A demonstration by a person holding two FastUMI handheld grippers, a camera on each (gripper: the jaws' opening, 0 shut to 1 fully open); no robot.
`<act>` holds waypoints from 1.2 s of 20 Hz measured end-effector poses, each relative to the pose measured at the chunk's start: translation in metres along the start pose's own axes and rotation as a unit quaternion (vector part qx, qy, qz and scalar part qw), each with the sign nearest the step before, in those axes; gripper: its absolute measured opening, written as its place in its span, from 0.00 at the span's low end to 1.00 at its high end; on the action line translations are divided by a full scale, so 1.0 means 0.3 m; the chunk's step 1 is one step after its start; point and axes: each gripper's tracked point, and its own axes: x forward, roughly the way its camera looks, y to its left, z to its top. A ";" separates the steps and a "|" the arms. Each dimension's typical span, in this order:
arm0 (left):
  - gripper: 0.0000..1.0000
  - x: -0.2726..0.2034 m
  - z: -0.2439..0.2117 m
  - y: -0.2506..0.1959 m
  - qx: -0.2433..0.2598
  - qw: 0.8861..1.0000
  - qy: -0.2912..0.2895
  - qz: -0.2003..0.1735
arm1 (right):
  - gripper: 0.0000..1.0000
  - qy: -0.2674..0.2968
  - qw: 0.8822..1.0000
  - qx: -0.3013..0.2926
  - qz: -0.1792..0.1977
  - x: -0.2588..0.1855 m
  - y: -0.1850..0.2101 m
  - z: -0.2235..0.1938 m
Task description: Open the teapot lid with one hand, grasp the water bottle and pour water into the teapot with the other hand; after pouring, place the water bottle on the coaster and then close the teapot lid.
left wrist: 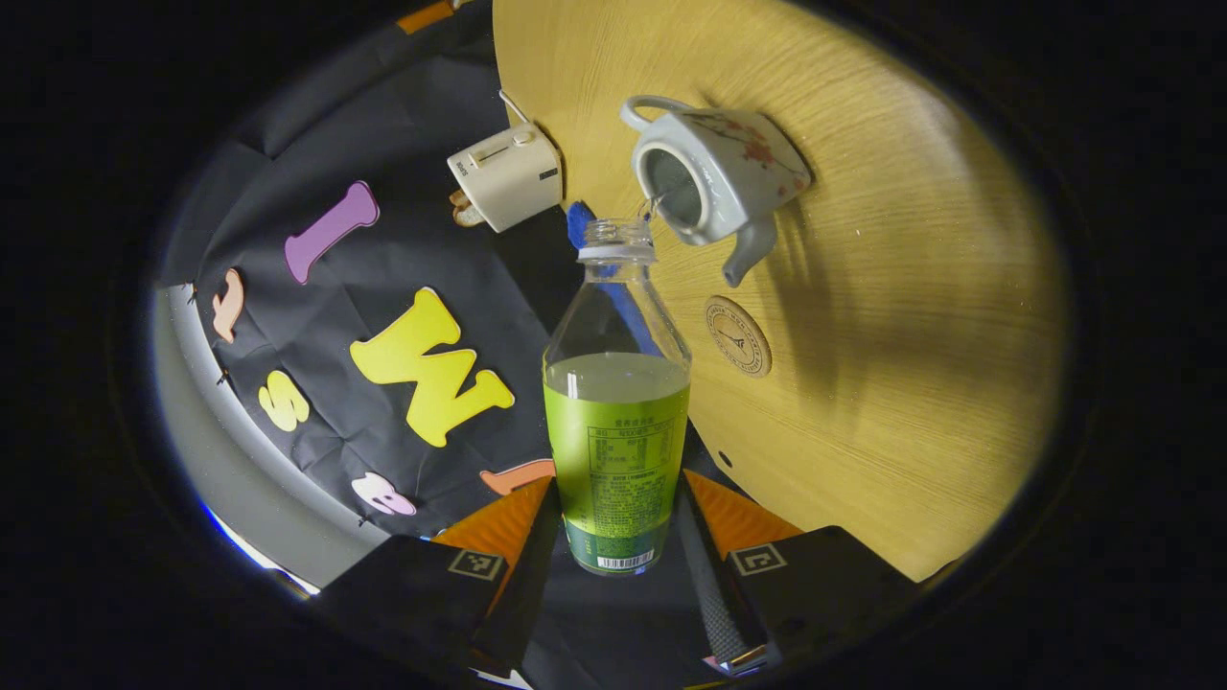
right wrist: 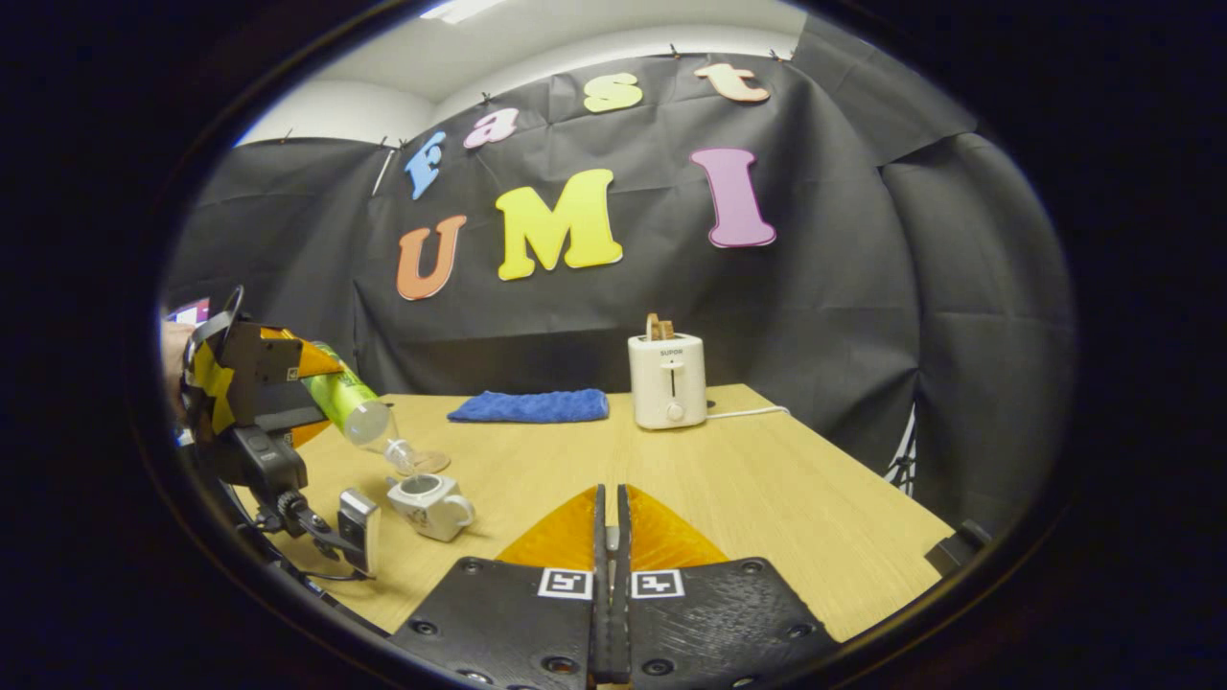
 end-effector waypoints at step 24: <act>0.71 -0.010 0.003 0.028 0.035 0.999 -0.002 0.004 | 0.00 0.002 1.000 0.004 -0.001 -0.004 -0.008 -0.006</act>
